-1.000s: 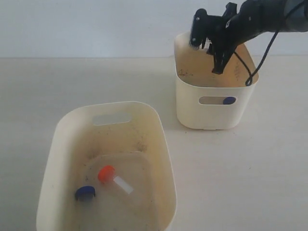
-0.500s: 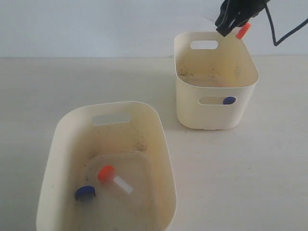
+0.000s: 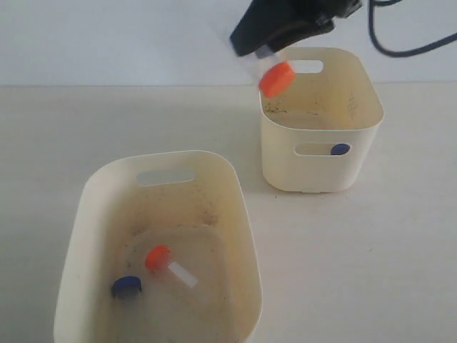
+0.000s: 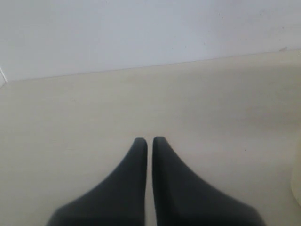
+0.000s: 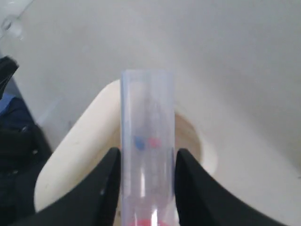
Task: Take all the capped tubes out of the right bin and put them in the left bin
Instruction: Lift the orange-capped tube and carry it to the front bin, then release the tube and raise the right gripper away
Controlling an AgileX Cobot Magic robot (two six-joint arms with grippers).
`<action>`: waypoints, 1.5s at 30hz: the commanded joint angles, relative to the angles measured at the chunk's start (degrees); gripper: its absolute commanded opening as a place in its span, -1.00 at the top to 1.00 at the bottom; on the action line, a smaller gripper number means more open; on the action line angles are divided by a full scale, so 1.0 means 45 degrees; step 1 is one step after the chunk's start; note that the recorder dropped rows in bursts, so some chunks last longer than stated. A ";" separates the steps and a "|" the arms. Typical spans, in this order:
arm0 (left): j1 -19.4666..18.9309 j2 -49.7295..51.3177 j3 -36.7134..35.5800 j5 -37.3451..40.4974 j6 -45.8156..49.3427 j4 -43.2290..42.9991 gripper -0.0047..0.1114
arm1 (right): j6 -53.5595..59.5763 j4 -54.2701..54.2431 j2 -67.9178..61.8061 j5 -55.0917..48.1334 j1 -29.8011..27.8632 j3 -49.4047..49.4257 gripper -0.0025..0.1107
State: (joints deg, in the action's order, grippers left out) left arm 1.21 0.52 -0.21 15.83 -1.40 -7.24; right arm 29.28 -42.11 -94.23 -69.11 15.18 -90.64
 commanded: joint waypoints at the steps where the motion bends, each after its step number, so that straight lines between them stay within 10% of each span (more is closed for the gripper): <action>1: -0.0014 0.0003 0.0046 -0.0188 -0.0147 0.0143 0.84 | -0.0383 -0.0191 0.0090 -0.0190 0.1932 0.1368 0.96; 20: -0.0014 0.0003 0.0046 -0.0188 -0.0147 0.0143 0.84 | -0.1859 -0.0191 0.0062 0.5798 0.5553 0.4783 0.95; 22: -0.0014 0.0003 0.0046 -0.0188 -0.0147 0.0143 0.84 | -0.2415 0.0137 0.0062 0.6037 0.5609 0.4783 0.79; 26: -0.0014 0.0003 0.0046 -0.0188 -0.0147 0.0143 0.84 | -0.2859 0.0832 -0.0072 0.6259 0.5609 0.4783 -0.34; 28: -0.0014 0.0003 0.0046 -0.0188 -0.0147 0.0143 0.84 | -0.2859 0.0863 -0.0294 0.6084 0.5631 0.4783 -0.50; 32: -0.0014 0.0003 0.0046 -0.0188 -0.0147 0.0143 0.84 | -0.2752 0.1624 -0.0311 0.6265 0.5631 0.4783 -0.40; 41: -0.0014 0.0003 0.0046 -0.0188 -0.0147 0.0143 0.84 | -0.5530 0.8724 0.0846 0.9829 0.5557 0.4752 0.89; 45: -0.0014 0.0003 0.0046 -0.0188 -0.0147 0.0143 0.84 | -0.7015 0.9797 0.0922 1.0028 0.4183 0.4598 0.96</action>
State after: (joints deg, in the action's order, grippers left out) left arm 1.21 0.52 -0.21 15.83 -1.40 -7.24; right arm 1.63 -2.16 -90.75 -24.98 38.64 -69.22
